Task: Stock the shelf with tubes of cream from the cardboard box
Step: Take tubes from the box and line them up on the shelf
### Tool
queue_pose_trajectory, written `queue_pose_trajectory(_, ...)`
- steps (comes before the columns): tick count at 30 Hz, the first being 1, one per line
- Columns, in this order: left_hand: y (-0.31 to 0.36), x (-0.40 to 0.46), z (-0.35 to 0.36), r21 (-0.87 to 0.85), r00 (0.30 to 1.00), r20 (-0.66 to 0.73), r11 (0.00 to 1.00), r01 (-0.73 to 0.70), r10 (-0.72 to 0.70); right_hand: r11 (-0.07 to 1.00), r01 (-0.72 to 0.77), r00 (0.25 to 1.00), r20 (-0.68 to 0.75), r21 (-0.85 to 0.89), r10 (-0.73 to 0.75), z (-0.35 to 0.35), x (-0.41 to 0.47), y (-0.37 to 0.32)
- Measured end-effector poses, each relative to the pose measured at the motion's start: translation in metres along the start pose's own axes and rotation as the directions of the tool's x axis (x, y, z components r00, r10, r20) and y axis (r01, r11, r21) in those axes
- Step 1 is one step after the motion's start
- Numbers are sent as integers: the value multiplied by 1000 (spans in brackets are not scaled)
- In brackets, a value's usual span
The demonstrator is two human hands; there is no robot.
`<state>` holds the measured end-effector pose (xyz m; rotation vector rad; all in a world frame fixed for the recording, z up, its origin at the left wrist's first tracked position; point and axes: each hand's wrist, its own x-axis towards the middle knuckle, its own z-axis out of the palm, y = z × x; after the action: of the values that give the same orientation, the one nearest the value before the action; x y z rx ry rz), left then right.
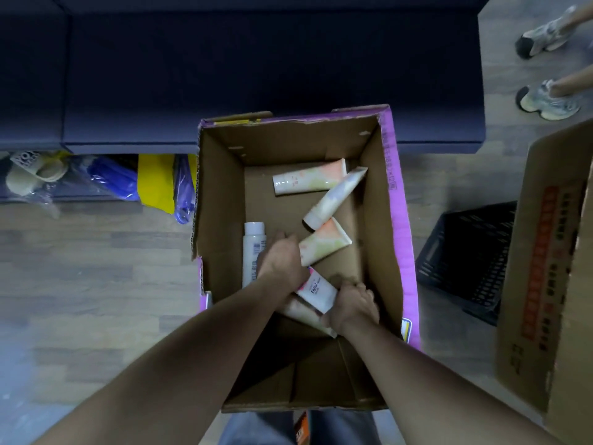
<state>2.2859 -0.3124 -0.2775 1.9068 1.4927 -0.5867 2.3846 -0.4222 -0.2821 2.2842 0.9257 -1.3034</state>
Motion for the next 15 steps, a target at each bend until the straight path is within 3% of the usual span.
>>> queue_pose_trajectory(5,-7,-17,-20,-12,1000,-26,1000,14,-14,997,6,999,44,78,-9,-13,-10,-8)
queue_pose_trajectory(8,-12,-28,-31,-126,995,-68,990,65,-74,989,12,999,39,146,-18,-17,-18,-10)
queue_pose_trajectory(15,-17,-47,-56,-343,966,-118,923,177,-229,869,25,998,-67,495,10,-33,-39,-14)
